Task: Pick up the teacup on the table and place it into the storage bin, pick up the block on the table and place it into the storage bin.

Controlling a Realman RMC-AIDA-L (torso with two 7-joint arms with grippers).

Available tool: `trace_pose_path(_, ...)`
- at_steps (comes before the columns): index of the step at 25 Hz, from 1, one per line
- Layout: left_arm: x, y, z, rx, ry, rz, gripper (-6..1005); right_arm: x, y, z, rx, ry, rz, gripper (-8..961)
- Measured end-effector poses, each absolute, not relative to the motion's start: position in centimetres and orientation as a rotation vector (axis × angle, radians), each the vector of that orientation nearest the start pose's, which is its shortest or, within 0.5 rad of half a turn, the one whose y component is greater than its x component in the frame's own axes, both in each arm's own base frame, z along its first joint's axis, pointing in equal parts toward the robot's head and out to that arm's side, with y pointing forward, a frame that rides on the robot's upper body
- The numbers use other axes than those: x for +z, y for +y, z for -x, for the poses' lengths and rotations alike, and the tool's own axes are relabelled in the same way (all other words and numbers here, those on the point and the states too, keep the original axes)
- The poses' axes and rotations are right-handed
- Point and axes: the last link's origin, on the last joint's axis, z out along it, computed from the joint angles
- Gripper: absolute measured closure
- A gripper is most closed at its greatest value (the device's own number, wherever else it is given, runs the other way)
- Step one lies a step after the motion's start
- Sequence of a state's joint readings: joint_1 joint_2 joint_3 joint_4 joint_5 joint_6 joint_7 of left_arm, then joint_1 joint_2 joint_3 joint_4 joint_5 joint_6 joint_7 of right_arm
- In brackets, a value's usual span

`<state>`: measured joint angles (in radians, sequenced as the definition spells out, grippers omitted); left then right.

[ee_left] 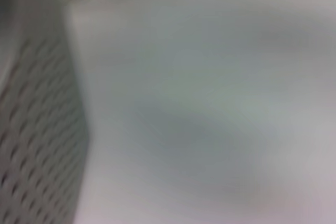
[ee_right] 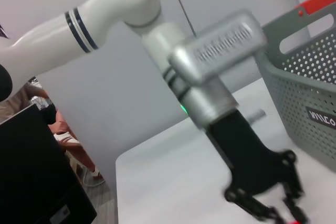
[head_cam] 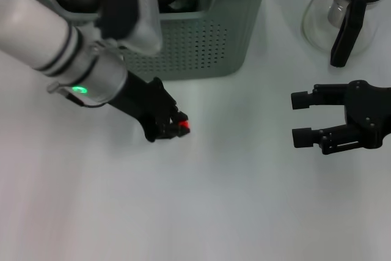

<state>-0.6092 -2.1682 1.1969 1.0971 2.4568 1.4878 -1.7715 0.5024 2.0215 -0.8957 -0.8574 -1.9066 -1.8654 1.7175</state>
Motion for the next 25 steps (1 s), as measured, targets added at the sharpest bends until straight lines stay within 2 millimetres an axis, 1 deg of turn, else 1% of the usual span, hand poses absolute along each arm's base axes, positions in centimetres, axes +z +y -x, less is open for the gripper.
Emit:
trace_pose_path(2,-2.4,33.4,18.7,0.161,-0.315,3.078,815,3.0,30.2,-22.5,0.726,0.751,3.058,35)
trace_pose_path(4,0.2,32.5,17.5,-0.041,-0.379,3.128,815,3.0,30.1,-22.5,0.729,0.754,3.065,35)
trace_pose_path(5,2.2,32.5,16.9,-0.194,-0.433,3.114,814,3.1,30.0,-22.6,0.731,0.754,3.069,35)
trace_pose_path(6,3.2,32.6,16.6,-0.266,-0.461,3.091,814,3.1,29.8,-22.6,0.733,0.755,3.075,35)
trace_pose_path(7,5.1,33.0,16.4,-0.388,-0.524,3.032,814,3.1,29.7,-22.7,0.734,0.756,3.078,35)
trace_pose_path(8,6.5,33.4,16.4,-0.46,-0.564,2.978,814,3.2,29.6,-22.7,0.734,0.756,3.079,35)
trace_pose_path(10,8.9,35.0,16.5,-0.561,-0.661,2.833,813,3.3,29.6,-22.9,0.729,0.752,3.08,35)
trace_pose_path(11,9.8,35.9,16.6,-0.586,-0.696,2.768,813,3.4,29.6,-22.9,0.727,0.748,3.081,35)
trace_pose_path(12,10.8,37.2,16.7,-0.602,-0.743,2.68,813,3.4,29.6,-23.0,0.727,0.746,3.082,35)
trace_pose_path(14,11.9,39.6,17.2,-0.607,-0.818,2.538,813,3.5,29.6,-23.1,0.727,0.734,3.084,35)
trace_pose_path(17,12.1,41.8,18.1,-0.609,-0.893,2.432,812,3.4,29.7,-23.0,0.721,0.721,3.086,35)
trace_pose_path(18,12.1,42.9,18.9,-0.62,-0.934,2.352,812,3.4,29.8,-23.0,0.707,0.713,3.089,35)
trace_pose_path(19,12.1,42.9,18.9,-0.62,-0.934,2.352,812,3.4,29.8,-23.0,0.707,0.713,3.089,35)
trace_pose_path(22,12.3,43.6,20.0,-0.628,-0.968,2.28,811,3.4,29.8,-23.0,0.696,0.71,3.094,35)
trace_pose_path(23,12.3,43.6,20.0,-0.628,-0.968,2.28,768,3.4,29.8,-23.0,0.695,0.709,3.096,36)
trace_pose_path(25,12.8,42.9,20.1,-0.656,-0.968,2.283,683,3.5,29.8,-23.0,0.692,0.708,3.097,36)
